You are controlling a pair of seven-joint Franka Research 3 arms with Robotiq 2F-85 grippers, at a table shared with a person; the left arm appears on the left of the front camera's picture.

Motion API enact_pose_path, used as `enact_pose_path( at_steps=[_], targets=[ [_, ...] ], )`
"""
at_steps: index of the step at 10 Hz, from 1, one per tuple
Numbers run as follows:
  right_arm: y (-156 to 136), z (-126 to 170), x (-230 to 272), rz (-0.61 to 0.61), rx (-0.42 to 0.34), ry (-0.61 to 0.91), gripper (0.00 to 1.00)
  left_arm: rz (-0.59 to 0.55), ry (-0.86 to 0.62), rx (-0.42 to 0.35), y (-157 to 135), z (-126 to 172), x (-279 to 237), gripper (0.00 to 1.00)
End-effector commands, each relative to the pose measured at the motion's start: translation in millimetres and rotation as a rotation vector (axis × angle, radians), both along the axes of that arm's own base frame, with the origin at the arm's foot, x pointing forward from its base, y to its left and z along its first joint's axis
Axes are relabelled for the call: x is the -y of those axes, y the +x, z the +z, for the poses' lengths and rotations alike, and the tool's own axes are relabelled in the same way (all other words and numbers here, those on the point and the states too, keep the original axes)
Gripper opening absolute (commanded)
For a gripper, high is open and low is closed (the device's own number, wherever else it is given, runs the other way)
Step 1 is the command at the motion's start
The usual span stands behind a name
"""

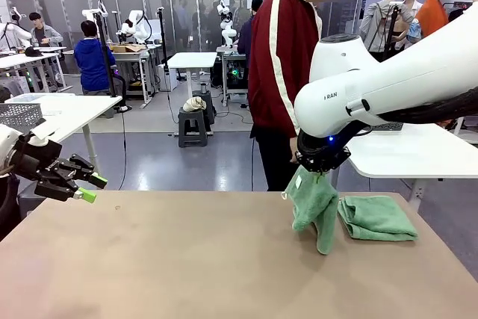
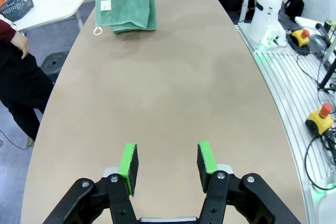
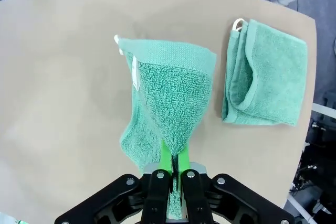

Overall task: Fold the towels and place them in the basket.
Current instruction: Stack the folded Towel with hook on the right side of the table.

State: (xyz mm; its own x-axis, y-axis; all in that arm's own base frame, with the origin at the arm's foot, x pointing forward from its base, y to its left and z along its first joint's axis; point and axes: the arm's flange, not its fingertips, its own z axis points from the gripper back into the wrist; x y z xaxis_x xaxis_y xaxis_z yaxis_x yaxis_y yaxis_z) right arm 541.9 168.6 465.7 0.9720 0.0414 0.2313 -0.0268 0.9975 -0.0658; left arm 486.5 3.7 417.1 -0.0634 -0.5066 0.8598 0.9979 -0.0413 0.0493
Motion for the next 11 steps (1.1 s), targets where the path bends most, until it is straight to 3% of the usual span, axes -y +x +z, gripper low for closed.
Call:
enact_pose_path(
  at_steps=[1,8,11],
  targets=[
    [18,4,18,0.036,0.019,0.025,0.05,0.0,-0.006,0.003,-3,2,0,0.59],
    [38,24,81,-0.001,0.101,0.069,0.05,0.0,-0.006,0.003,-3,2,0,0.59],
    [58,18,123,-0.037,0.076,0.098,0.05,0.0,-0.006,0.003,-3,2,0,0.59]
  ],
)
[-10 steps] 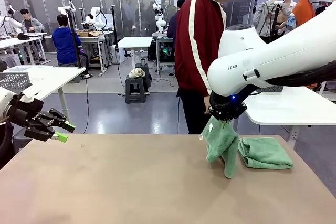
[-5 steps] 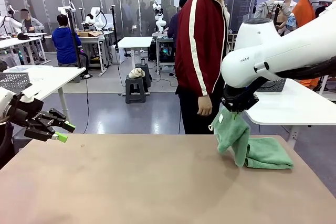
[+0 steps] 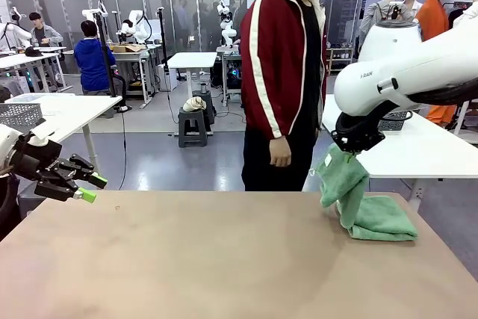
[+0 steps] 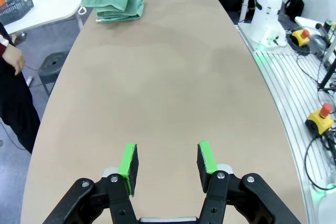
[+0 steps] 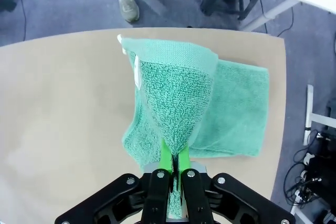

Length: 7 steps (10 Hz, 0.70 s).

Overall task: Fold the towels and place them in the basket.
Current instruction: Stack the folded Towel with hook on the right side of the table.

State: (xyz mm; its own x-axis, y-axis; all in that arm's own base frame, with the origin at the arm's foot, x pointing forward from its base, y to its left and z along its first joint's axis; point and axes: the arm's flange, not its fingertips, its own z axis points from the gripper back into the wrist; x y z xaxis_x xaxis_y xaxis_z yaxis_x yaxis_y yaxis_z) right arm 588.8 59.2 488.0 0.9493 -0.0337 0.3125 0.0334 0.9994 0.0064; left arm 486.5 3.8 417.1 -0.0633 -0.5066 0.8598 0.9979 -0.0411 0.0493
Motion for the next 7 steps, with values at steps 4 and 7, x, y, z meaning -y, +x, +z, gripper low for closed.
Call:
enact_pose_path(
  at_steps=[4,7],
  targets=[
    [25,-41,85,0.013,-0.099,0.102,0.05,0.0,-0.006,0.003,-3,2,0,0.59],
    [32,-83,136,0.017,-0.191,0.129,0.05,0.0,-0.006,0.003,-3,2,0,0.59]
  ],
)
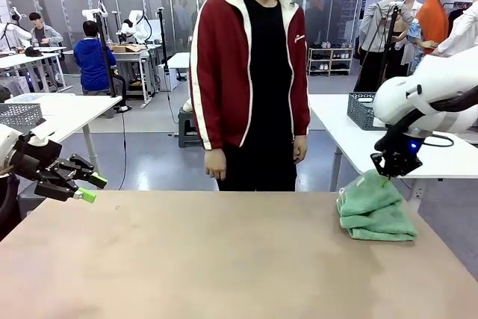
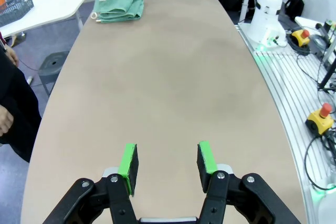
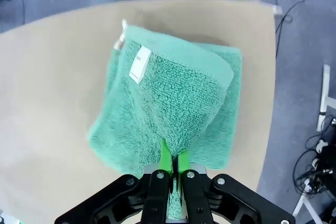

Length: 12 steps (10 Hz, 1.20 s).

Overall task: Fold the towels and place them in the basket.
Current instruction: Stack the folded Towel with hook on the right side of the table.

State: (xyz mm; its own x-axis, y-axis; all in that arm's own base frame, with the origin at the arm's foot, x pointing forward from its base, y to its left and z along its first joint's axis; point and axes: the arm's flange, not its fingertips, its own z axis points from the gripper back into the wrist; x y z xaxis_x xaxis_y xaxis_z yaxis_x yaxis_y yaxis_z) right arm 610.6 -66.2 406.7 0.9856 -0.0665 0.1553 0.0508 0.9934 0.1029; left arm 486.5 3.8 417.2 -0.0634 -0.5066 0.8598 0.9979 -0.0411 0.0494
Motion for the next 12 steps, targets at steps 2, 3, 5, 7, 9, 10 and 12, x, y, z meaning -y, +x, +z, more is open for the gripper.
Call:
enact_pose_path(
  at_steps=[2,3,5,7,9,10,12],
  targets=[
    [9,-25,41,0.039,-0.109,0.042,0.05,0.0,-0.006,0.003,-3,2,0,0.59],
    [8,-34,51,0.056,-0.136,0.047,0.05,0.0,-0.006,0.003,-3,2,0,0.59],
    [10,-46,61,0.091,-0.144,0.059,0.25,0.0,-0.006,0.003,-3,2,0,0.59],
    [11,-45,60,0.109,-0.135,0.06,0.45,0.0,-0.006,0.003,-3,2,0,0.59],
    [5,-31,59,0.143,-0.113,0.072,0.65,0.0,-0.006,0.003,-3,2,0,0.59],
    [-4,-12,56,0.165,-0.105,0.059,0.48,0.0,-0.006,0.003,-3,2,0,0.59],
    [-40,53,49,0.218,-0.122,0.063,0.63,0.0,-0.006,0.003,-3,2,0,0.59]
  ],
)
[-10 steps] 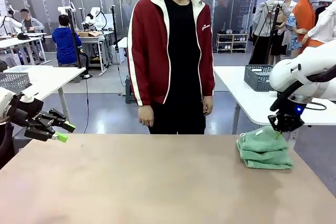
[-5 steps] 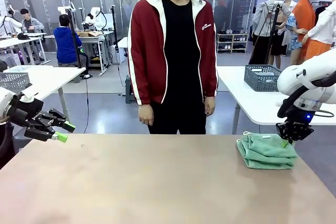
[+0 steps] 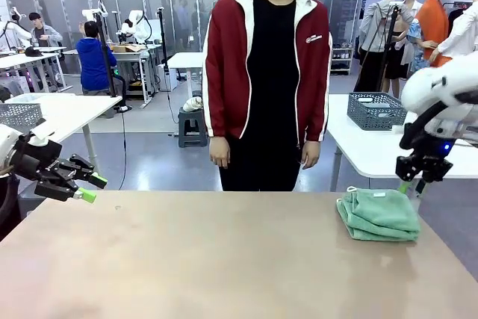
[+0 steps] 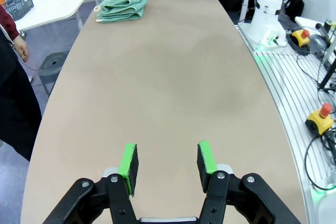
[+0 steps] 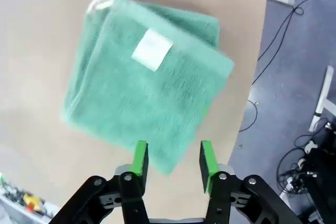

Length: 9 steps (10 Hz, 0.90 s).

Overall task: Fold the towels and place them in the basket.
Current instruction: Stack the folded Towel with hook on the right side of the table.

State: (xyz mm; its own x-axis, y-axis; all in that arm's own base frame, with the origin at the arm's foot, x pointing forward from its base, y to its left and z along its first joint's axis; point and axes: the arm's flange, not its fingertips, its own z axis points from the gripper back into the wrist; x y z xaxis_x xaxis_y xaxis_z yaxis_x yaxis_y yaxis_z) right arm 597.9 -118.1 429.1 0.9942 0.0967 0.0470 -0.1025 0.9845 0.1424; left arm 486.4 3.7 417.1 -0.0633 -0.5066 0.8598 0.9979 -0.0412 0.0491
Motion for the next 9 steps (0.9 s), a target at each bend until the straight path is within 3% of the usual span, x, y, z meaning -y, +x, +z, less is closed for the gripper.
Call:
enact_pose_path(
  at_steps=[1,3,5,6,9],
  targets=[
    [-59,82,-24,0.02,-0.022,0.043,0.63,0.0,-0.006,0.003,-3,2,0,0.59],
    [-150,201,-75,0.087,0.079,-0.005,0.63,0.0,-0.006,0.003,-3,2,0,0.59],
    [-206,270,-85,-0.004,0.132,0.018,0.63,0.0,-0.006,0.003,-3,2,0,0.59],
    [-228,287,-87,0.003,0.146,0.019,0.63,0.0,-0.006,0.003,-3,2,0,0.59],
    [-252,298,-93,0.014,0.159,-0.026,0.63,0.0,-0.006,0.003,-3,2,0,0.59]
  ],
)
